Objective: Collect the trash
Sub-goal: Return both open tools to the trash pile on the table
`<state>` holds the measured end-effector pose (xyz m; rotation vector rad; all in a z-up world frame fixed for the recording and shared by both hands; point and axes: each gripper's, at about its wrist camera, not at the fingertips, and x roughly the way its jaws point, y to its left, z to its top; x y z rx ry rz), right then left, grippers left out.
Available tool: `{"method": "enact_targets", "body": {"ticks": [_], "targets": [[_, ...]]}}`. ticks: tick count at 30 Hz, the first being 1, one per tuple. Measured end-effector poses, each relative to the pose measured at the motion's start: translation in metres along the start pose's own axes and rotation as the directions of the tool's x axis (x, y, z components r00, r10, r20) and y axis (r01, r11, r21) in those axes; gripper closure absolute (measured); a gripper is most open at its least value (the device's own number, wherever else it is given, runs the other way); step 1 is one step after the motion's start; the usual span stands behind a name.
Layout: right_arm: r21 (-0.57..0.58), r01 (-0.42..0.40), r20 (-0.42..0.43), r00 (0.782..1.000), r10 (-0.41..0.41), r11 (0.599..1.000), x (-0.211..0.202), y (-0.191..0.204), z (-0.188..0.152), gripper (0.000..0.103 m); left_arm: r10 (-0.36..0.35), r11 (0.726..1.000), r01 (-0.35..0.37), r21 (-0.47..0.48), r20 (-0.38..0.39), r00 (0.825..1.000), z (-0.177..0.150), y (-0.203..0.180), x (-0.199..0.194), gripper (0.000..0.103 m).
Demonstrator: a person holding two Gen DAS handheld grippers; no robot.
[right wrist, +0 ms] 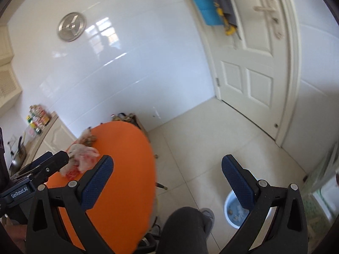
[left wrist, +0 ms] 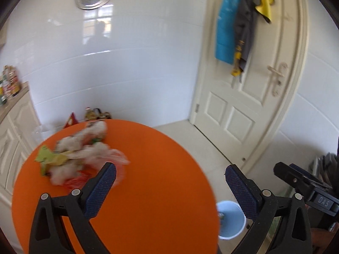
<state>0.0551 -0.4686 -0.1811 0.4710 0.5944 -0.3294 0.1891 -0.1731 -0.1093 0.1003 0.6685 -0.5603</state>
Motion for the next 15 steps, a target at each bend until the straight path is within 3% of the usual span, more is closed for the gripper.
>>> {"method": "enact_targets", "body": {"ticks": [7, 15], "targets": [[-0.14, -0.103, -0.008, 0.995, 0.103, 0.985, 0.015, 0.074, 0.007, 0.0, 0.166, 0.981, -0.156, -0.116, 0.086, 0.982, -0.027, 0.072, -0.083, 0.001], [-0.284, -0.196, -0.056, 0.981, 0.188, 0.938, 0.032, 0.148, 0.0, 0.0, 0.279, 0.944, -0.258, -0.204, 0.081, 0.957, -0.073, 0.115, -0.133, 0.001]]}}
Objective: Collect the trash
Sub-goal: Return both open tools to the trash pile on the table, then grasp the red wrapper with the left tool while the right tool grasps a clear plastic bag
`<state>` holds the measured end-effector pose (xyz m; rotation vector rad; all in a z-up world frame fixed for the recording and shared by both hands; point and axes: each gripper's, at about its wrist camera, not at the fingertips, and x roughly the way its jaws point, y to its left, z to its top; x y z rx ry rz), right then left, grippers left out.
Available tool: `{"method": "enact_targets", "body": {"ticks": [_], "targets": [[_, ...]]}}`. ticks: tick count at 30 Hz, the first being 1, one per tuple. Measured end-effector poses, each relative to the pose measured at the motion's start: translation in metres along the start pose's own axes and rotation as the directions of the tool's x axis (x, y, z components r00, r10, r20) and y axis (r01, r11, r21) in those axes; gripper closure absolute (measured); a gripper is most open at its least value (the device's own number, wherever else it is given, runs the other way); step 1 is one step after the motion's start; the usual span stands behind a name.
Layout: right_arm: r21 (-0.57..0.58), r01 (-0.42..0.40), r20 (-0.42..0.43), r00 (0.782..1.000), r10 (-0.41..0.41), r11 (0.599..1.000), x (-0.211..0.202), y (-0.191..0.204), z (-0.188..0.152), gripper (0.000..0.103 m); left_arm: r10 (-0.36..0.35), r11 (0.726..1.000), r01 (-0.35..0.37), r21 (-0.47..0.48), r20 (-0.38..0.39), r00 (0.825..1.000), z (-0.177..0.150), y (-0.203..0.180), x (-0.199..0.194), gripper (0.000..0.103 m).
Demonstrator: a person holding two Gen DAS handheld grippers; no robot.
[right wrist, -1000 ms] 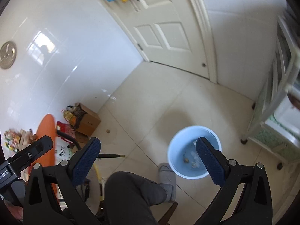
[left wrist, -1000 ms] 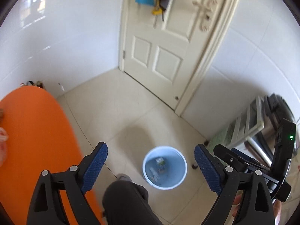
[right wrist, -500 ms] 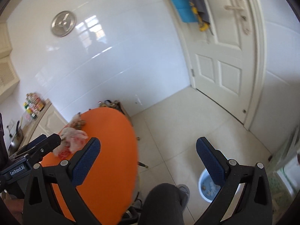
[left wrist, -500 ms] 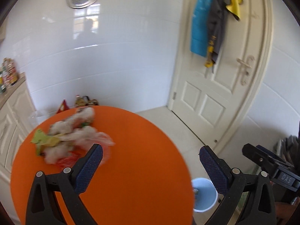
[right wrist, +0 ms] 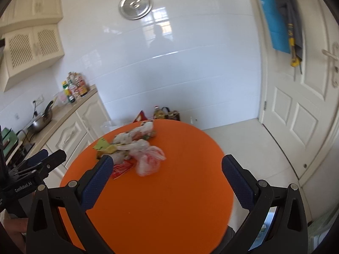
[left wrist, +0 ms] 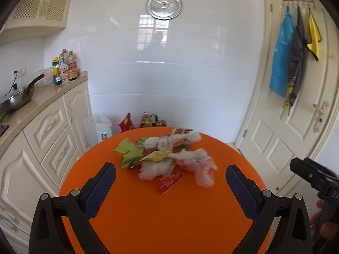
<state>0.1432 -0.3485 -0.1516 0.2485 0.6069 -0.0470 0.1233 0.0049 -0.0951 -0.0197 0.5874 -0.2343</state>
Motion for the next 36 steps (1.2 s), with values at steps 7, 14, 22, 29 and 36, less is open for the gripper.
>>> {"method": "enact_targets", "body": {"ticks": [7, 14, 22, 29, 36], "targets": [[-0.068, -0.037, -0.076, 0.997, 0.032, 0.997, 0.038, 0.025, -0.004, 0.0, 0.019, 0.999, -0.021, -0.032, -0.08, 0.997, -0.018, -0.002, 0.014, 0.001], [-0.097, -0.054, -0.154, 0.987, 0.039, 0.994, 0.08, 0.034, -0.008, 0.0, -0.004, 0.999, -0.003, -0.042, -0.156, 0.988, -0.026, -0.014, 0.039, 0.001], [-0.072, -0.047, -0.225, 0.974, 0.03, 0.996, 0.129, 0.015, -0.004, 0.0, -0.064, 0.998, 0.059, -0.025, -0.286, 0.956, -0.01, -0.036, 0.134, 0.002], [-0.074, -0.056, -0.282, 0.959, 0.033, 0.996, 0.169, 0.006, -0.005, 0.0, -0.093, 0.996, 0.082, -0.047, -0.362, 0.928, -0.003, -0.026, 0.203, 0.011], [-0.124, -0.069, -0.31, 0.95, 0.027, 0.99, 0.206, 0.011, 0.0, 0.0, -0.151, 0.989, 0.143, -0.048, -0.359, 0.921, 0.008, -0.029, 0.226, 0.039]]}}
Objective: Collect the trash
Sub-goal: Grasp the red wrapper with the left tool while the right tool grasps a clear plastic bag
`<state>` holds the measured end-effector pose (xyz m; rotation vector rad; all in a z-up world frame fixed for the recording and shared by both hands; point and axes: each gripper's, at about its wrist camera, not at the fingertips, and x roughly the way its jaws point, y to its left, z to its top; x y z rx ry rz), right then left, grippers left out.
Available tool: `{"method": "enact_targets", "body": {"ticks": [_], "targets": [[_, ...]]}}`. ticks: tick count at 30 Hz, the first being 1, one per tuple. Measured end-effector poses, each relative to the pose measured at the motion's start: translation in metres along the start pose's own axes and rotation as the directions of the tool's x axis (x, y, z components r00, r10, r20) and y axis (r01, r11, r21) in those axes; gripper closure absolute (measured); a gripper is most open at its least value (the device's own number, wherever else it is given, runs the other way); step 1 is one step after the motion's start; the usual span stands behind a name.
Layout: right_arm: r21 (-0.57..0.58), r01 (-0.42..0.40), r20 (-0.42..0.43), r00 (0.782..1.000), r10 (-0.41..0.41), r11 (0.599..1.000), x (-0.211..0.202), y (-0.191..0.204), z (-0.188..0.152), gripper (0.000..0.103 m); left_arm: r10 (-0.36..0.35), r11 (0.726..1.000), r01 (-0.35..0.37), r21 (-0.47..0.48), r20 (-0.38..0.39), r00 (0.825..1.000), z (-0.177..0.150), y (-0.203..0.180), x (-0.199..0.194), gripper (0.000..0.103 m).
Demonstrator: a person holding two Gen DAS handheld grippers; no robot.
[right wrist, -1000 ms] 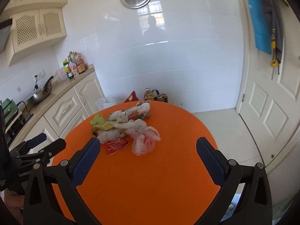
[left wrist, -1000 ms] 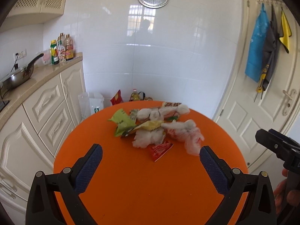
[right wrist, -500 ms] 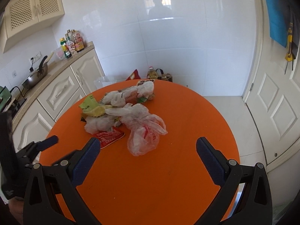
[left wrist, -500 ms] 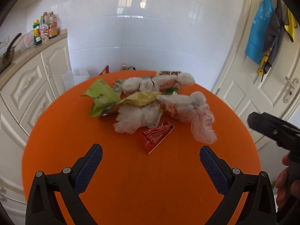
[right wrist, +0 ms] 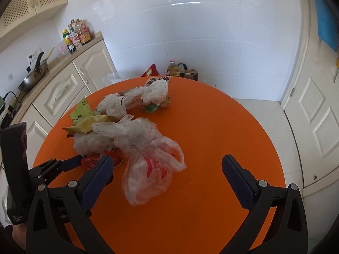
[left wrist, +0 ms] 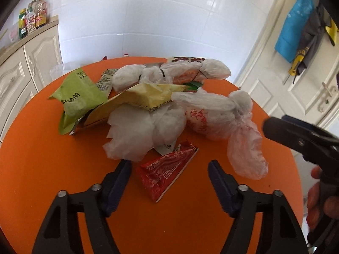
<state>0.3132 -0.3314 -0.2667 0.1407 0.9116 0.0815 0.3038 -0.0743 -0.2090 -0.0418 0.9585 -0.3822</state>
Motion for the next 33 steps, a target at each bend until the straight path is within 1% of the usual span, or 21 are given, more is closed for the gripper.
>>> {"method": "enact_targets", "body": {"ticks": [1, 2, 3, 4, 5, 6, 9, 10, 12, 13, 14, 15, 17, 18, 19, 20, 21, 22, 24, 29, 33], "targets": [[-0.008, 0.001, -0.004, 1.0, -0.001, 1.0, 0.004, 0.001, 0.002, 0.0, 0.003, 1.0, -0.003, 0.002, 0.001, 1.0, 0.005, 0.003, 0.006, 0.046], [-0.017, -0.001, -0.01, 1.0, 0.0, 1.0, 0.009, 0.001, 0.005, 0.0, 0.0, 1.0, 0.0, 0.002, 0.002, 1.0, 0.006, 0.005, 0.008, 0.057], [-0.028, 0.002, -0.017, 1.0, -0.003, 1.0, 0.013, 0.002, 0.007, 0.0, -0.013, 1.0, 0.013, -0.006, 0.002, 1.0, 0.003, 0.007, 0.009, 0.064], [-0.039, 0.004, -0.023, 1.0, -0.005, 0.999, 0.018, 0.003, 0.009, 0.0, -0.03, 0.999, 0.03, -0.02, -0.002, 1.0, 0.0, 0.01, 0.009, 0.081], [-0.052, -0.002, -0.03, 1.0, 0.001, 0.999, 0.022, 0.005, 0.01, 0.001, -0.049, 0.998, 0.049, -0.028, -0.009, 0.999, -0.009, 0.016, 0.008, 0.09], [-0.06, -0.009, -0.035, 0.999, 0.007, 0.998, 0.026, 0.006, 0.011, 0.003, -0.071, 0.997, 0.071, -0.034, -0.013, 0.997, -0.01, 0.017, 0.009, 0.091], [-0.075, -0.001, -0.057, 0.998, -0.004, 0.997, 0.038, 0.007, 0.011, 0.01, -0.074, 0.997, 0.074, 0.008, -0.013, 0.997, -0.021, 0.012, 0.004, 0.092], [-0.077, -0.003, -0.062, 0.998, -0.001, 0.997, 0.04, 0.006, 0.011, 0.011, -0.068, 0.998, 0.068, 0.018, -0.013, 0.998, -0.021, 0.01, 0.007, 0.09], [-0.076, -0.005, -0.062, 0.998, 0.0, 0.997, 0.043, 0.005, 0.01, 0.011, -0.063, 0.998, 0.063, 0.023, -0.008, 0.998, -0.021, 0.007, 0.007, 0.082], [-0.078, -0.008, -0.061, 0.998, 0.003, 0.997, 0.044, 0.005, 0.01, 0.011, -0.076, 0.997, 0.076, 0.021, -0.007, 0.997, -0.02, 0.006, 0.008, 0.074], [-0.083, -0.012, -0.059, 0.998, 0.007, 0.996, 0.045, 0.006, 0.011, 0.011, -0.083, 0.996, 0.083, 0.019, -0.004, 0.997, -0.019, 0.005, 0.008, 0.07], [-0.091, -0.015, -0.057, 0.998, 0.01, 0.996, 0.046, 0.008, 0.01, 0.013, -0.079, 0.997, 0.079, 0.018, 0.001, 0.997, -0.018, 0.003, 0.01, 0.07], [-0.109, -0.025, -0.061, 0.998, 0.018, 0.994, 0.05, 0.012, 0.011, 0.017, -0.069, 0.997, 0.069, 0.024, 0.013, 0.998, -0.015, -0.001, 0.015, 0.074], [-0.116, -0.033, -0.066, 0.998, 0.026, 0.993, 0.053, 0.013, 0.012, 0.025, -0.066, 0.998, 0.065, 0.023, 0.016, 0.998, -0.013, -0.001, 0.017, 0.075], [-0.116, -0.049, -0.072, 0.997, 0.041, 0.992, 0.056, 0.015, 0.011, 0.03, -0.066, 0.998, 0.066, 0.021, 0.015, 0.998, -0.013, -0.001, 0.021, 0.086], [-0.112, -0.066, -0.075, 0.996, 0.058, 0.992, 0.057, 0.016, 0.011, 0.042, -0.07, 0.997, 0.07, 0.014, 0.011, 0.998, -0.012, 0.0, 0.025, 0.097], [-0.11, -0.08, -0.075, 0.995, 0.072, 0.991, 0.057, 0.018, 0.01, 0.054, -0.08, 0.997, 0.08, 0.002, 0.015, 0.997, -0.012, 0.002, 0.027, 0.097], [-0.118, -0.071, -0.072, 0.995, 0.062, 0.991, 0.056, 0.02, 0.009, 0.054, -0.084, 0.996, 0.084, -0.001, 0.015, 0.996, -0.013, 0.002, 0.028, 0.097], [-0.116, -0.08, -0.065, 0.995, 0.073, 0.99, 0.051, 0.02, 0.005, 0.059, -0.098, 0.995, 0.098, -0.007, 0.014, 0.995, -0.015, 0.004, 0.028, 0.097], [-0.018, -0.09, -0.032, 0.995, 0.089, 0.996, 0.029, 0.0, -0.008, 0.06, -0.101, 0.994, 0.101, -0.031, 0.014, 0.995, -0.025, 0.005, 0.018, 0.097], [0.03, -0.079, -0.004, 0.997, 0.079, 0.996, 0.003, -0.014, -0.023, 0.06, -0.102, 0.994, 0.103, -0.038, 0.03, 0.994, -0.032, 0.007, 0.007, 0.097]]}}
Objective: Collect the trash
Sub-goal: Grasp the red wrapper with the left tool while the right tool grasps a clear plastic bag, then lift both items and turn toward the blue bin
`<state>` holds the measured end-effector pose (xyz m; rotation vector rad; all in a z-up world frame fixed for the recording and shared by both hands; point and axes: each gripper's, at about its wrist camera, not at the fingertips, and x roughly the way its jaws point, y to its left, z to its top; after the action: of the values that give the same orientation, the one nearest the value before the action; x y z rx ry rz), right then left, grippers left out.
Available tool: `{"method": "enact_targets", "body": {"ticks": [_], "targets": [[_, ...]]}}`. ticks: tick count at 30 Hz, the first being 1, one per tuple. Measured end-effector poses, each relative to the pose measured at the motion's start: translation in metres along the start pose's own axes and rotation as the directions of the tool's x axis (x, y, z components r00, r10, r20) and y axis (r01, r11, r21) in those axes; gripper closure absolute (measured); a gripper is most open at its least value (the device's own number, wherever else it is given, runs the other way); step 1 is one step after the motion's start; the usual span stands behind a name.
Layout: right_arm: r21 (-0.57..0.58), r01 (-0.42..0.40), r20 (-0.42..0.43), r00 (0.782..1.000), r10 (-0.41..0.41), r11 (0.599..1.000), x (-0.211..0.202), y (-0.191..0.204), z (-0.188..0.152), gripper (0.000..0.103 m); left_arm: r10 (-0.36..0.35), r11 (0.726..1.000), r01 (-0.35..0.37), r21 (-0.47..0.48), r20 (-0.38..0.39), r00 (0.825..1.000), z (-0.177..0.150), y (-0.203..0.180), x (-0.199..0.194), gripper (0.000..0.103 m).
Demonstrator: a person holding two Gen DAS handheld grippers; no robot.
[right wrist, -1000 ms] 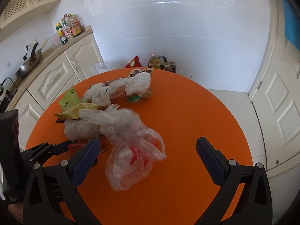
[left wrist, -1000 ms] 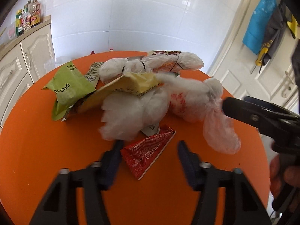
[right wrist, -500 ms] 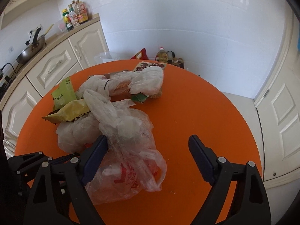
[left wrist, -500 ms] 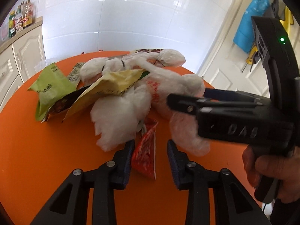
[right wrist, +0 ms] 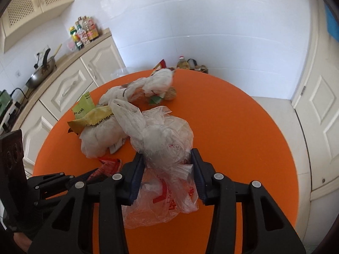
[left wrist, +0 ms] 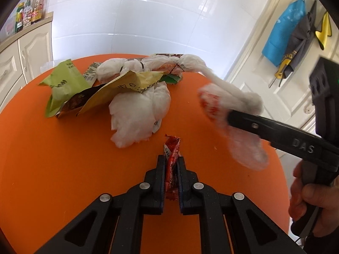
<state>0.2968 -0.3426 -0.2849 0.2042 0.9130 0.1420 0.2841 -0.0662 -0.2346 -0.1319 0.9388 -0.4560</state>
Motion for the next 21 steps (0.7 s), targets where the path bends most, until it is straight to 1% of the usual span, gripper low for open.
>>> {"method": "enact_targets", "body": {"ticks": [5, 11, 18, 21], "targets": [[0.039, 0.006, 0.044, 0.999, -0.008, 0.999, -0.038, -0.007, -0.017, 0.06, -0.001, 0.999, -0.001, 0.034, 0.039, 0.999, -0.007, -0.011, -0.028, 0.097], [0.061, 0.011, 0.117, 0.993, -0.018, 0.998, -0.085, -0.007, -0.031, 0.06, -0.023, 0.995, 0.013, 0.096, 0.102, 0.995, -0.013, -0.035, -0.075, 0.097], [0.092, 0.023, 0.199, 0.979, -0.041, 0.996, -0.139, -0.016, -0.046, 0.06, -0.062, 0.987, 0.037, 0.159, 0.158, 0.985, -0.014, -0.067, -0.114, 0.097], [0.109, 0.026, 0.231, 0.972, -0.051, 0.994, -0.161, -0.022, -0.054, 0.06, -0.084, 0.98, 0.049, 0.192, 0.178, 0.98, -0.013, -0.086, -0.128, 0.097]]}}
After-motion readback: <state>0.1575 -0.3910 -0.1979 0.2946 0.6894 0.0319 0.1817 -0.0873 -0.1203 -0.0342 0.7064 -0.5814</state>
